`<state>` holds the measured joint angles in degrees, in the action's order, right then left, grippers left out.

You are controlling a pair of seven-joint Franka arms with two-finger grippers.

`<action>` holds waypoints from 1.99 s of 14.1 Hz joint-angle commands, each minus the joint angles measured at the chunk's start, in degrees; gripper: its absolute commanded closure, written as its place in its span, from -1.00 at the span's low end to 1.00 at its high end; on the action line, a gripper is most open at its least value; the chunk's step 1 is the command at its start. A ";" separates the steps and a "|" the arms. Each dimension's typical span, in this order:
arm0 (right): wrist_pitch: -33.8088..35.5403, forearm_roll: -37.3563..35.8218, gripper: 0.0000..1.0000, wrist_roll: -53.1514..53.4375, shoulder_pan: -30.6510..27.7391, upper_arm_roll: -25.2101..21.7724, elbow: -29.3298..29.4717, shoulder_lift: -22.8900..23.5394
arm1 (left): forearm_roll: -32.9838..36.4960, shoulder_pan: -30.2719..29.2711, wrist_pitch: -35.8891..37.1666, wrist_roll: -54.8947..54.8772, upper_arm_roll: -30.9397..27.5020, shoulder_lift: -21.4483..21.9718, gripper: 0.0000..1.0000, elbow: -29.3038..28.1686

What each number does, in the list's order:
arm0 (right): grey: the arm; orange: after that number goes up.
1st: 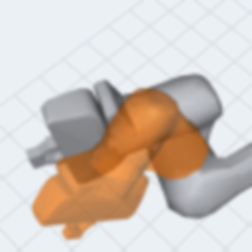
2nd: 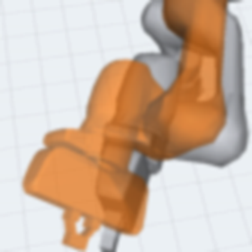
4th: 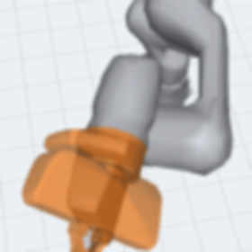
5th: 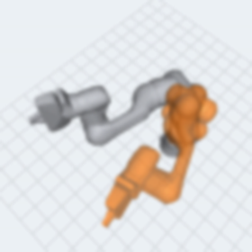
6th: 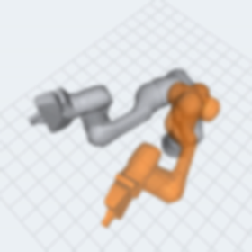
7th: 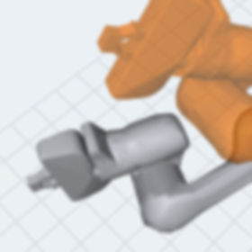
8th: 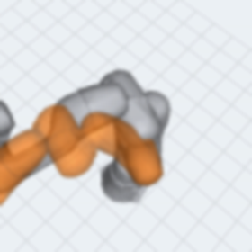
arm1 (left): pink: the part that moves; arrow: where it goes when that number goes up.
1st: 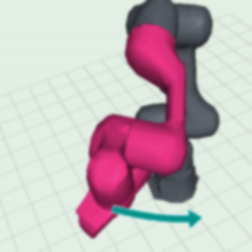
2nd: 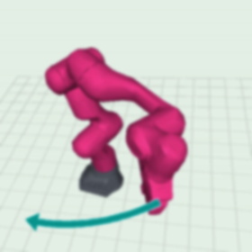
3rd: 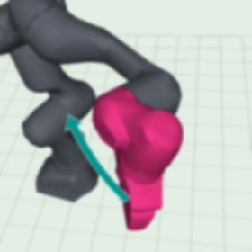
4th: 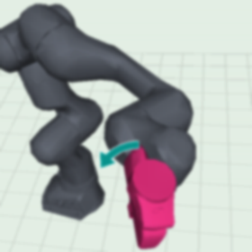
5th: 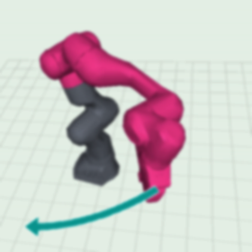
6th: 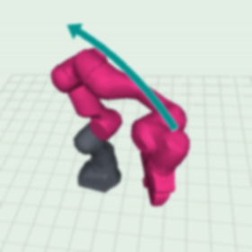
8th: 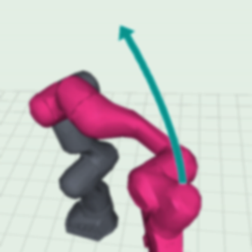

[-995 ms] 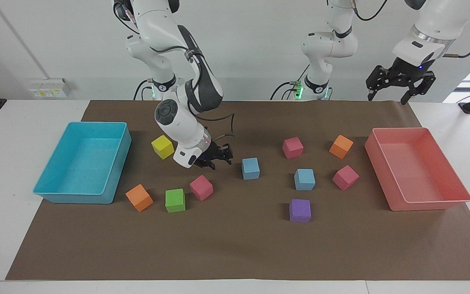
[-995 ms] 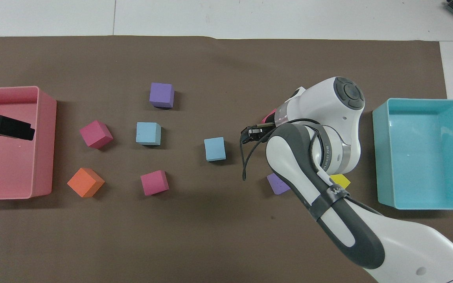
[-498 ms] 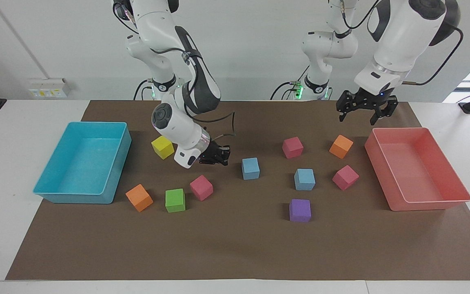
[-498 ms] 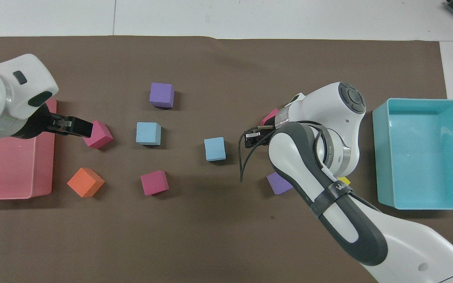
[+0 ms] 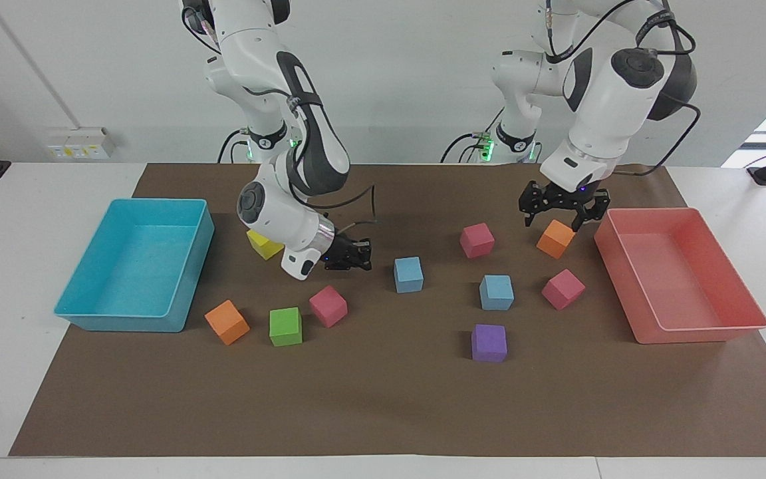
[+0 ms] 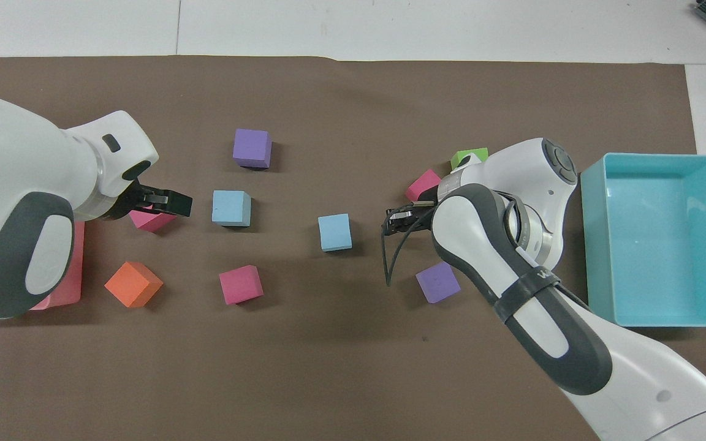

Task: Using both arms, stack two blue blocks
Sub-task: 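Reach the left gripper to the other light-blue cube near the pink cube, then close the left gripper on the light-blue cube and lift it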

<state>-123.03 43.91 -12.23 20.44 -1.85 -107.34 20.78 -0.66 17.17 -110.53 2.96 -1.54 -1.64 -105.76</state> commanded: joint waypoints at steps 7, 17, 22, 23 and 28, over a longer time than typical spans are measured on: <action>-3.63 11.81 1.00 -6.84 -0.23 0.70 -2.35 2.51 | 1.18 5.06 -17.24 8.38 -0.92 -9.25 -1.00 -5.50; -3.71 17.52 1.00 -10.62 -0.14 0.70 -3.14 4.27 | 1.36 5.68 -24.98 11.02 -1.01 -15.58 -1.00 -6.04; -4.24 17.79 1.00 -10.53 -0.05 0.79 -3.14 4.27 | 1.36 5.59 -27.10 12.24 -1.01 -17.43 -1.00 -6.74; -4.15 17.79 1.00 -10.53 -0.05 0.79 -3.14 4.27 | 1.36 5.68 -26.84 13.12 -1.01 -17.35 -1.00 -7.00; -4.15 17.79 1.00 -10.62 -0.05 0.79 -3.14 4.27 | 1.36 5.77 -26.22 15.32 -0.92 -16.82 -1.00 -8.06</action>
<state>-126.03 59.54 -20.52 20.63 -1.50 -109.74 25.18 -0.64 21.80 -135.70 16.42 -1.61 -19.53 -112.05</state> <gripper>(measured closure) 0.991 0.000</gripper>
